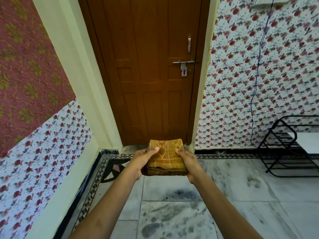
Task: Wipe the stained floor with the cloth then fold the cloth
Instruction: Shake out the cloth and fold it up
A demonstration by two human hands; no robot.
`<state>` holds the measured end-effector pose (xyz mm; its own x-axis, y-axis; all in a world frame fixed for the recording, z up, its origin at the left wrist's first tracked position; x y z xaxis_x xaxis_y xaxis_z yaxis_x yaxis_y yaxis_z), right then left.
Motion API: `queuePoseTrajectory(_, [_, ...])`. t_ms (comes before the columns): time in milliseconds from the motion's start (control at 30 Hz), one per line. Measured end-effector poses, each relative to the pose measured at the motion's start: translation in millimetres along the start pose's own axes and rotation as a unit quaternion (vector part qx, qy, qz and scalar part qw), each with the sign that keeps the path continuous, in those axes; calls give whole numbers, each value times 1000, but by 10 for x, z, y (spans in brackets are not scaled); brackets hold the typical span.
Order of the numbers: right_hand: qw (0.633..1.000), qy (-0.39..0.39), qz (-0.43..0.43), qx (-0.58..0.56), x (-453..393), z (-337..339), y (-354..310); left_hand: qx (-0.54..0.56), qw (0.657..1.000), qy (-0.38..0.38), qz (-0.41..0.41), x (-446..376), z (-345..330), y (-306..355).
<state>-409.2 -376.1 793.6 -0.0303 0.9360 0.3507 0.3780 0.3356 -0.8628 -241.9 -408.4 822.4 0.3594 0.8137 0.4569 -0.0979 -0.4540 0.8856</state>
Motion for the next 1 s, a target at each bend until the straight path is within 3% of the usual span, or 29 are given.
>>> queuePoseTrajectory(133, [1000,25,-10,-12,1,87,87,6,999,20,-38,-26,-5,13])
queuePoseTrajectory(367, [994,99,2,-44,210,480,99,-11,998,-53,-33,-169,-382,3])
queuePoseTrajectory(600, [989,132,7,-66,382,1097,-18,-20,997,-68,-33,-355,-997,19])
queuePoseTrajectory(1000, [991,132,-8,-37,829,2986,-679,-9,998,-57,-11,-727,-3029,-73])
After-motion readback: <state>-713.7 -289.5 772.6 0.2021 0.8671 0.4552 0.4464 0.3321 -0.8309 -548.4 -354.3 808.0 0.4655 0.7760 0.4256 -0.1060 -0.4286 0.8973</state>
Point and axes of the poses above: each hand's wrist, its own x-axis away from the middle knuckle, its own z-axis out of the back of the hand, y = z × x, the point moved 9 cm from there along -x, towards the middle knuckle, and after that the axes turned 13 degrees about -y, right-handed, at the moved point
